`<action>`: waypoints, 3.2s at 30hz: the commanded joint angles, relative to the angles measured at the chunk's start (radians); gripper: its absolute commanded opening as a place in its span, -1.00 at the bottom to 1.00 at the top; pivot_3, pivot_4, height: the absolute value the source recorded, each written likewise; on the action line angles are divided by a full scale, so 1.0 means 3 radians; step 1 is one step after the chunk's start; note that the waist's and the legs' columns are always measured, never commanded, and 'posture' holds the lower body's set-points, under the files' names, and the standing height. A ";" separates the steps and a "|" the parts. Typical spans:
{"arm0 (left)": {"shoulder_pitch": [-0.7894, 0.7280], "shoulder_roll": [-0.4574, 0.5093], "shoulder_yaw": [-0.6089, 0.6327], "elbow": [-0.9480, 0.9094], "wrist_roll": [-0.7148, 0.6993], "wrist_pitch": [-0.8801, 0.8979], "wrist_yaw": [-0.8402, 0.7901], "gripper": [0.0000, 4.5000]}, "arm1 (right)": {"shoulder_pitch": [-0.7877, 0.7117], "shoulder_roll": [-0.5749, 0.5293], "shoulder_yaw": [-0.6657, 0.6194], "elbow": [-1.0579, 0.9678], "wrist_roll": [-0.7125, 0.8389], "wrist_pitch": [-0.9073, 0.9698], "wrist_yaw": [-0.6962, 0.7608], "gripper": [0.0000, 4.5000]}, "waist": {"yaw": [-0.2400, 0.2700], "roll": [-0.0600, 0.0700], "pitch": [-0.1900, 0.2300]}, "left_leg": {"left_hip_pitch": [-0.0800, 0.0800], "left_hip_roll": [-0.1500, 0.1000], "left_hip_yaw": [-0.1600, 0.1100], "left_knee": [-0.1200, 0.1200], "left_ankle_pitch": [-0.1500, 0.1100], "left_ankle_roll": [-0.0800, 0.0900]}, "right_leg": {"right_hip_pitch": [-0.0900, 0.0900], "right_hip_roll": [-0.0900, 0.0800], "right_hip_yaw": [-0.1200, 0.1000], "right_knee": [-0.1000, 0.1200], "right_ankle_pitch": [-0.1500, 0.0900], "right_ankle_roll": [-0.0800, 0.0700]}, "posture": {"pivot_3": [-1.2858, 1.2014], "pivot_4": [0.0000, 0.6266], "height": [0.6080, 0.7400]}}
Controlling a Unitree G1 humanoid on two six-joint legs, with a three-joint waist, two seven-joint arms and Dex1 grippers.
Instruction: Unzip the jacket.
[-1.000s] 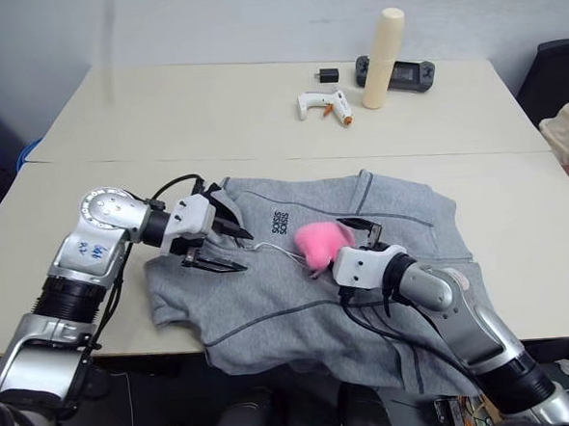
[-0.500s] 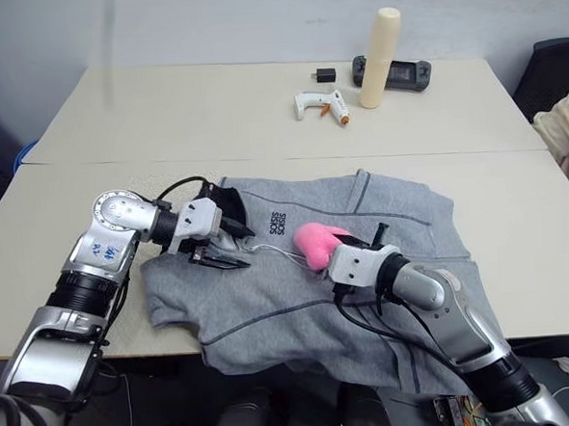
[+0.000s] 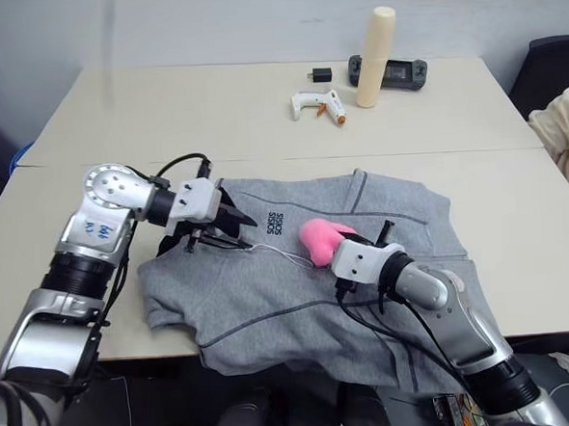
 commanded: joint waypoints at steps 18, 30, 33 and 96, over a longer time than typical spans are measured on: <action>0.0143 0.0017 0.0023 0.0065 0.0068 -0.0083 -0.0060 0.02 | 0.0034 0.0032 -0.0138 -0.0271 -0.0019 0.0158 -0.0041 -0.95 | -0.0008 0.0000 0.0000 | 0.0000 0.0003 0.0001 0.0000 0.0000 -0.0001 | -0.0002 -0.0001 0.0004 0.0001 0.0000 0.0000 | 0.03 -0.52 1.00; 0.0168 -0.0077 -0.0259 0.0630 0.0649 -0.0570 0.0436 0.17 | 0.0008 -0.0001 -0.0260 -0.0395 0.0035 0.0230 -0.0030 -0.95 | -0.0001 0.0000 0.0000 | 0.0002 0.0001 0.0001 0.0000 0.0000 -0.0001 | -0.0001 -0.0003 0.0003 0.0003 0.0000 0.0000 | 0.03 -0.52 1.00; 0.0148 -0.0099 -0.0295 0.0774 0.0710 -0.0587 0.0527 0.17 | 0.0058 -0.0029 -0.0472 -0.0572 0.0118 0.0393 -0.0006 -0.95 | 0.0004 0.0003 -0.0003 | 0.0006 0.0001 0.0001 0.0000 0.0000 0.0000 | 0.0002 -0.0004 0.0004 0.0004 0.0000 0.0000 | 0.03 -0.52 1.00; 0.0807 0.1412 0.1137 -0.0951 -0.1194 0.2282 -0.0320 1.00 | 0.1006 -0.2004 -0.3234 0.1240 0.2141 0.1361 0.2232 0.98 | 0.0016 0.0093 -0.0022 | 0.0008 -0.0001 -0.0006 -0.0010 -0.0003 0.0003 | 0.0008 -0.0033 0.0019 -0.0026 0.0001 0.0002 | 0.03 -0.52 1.00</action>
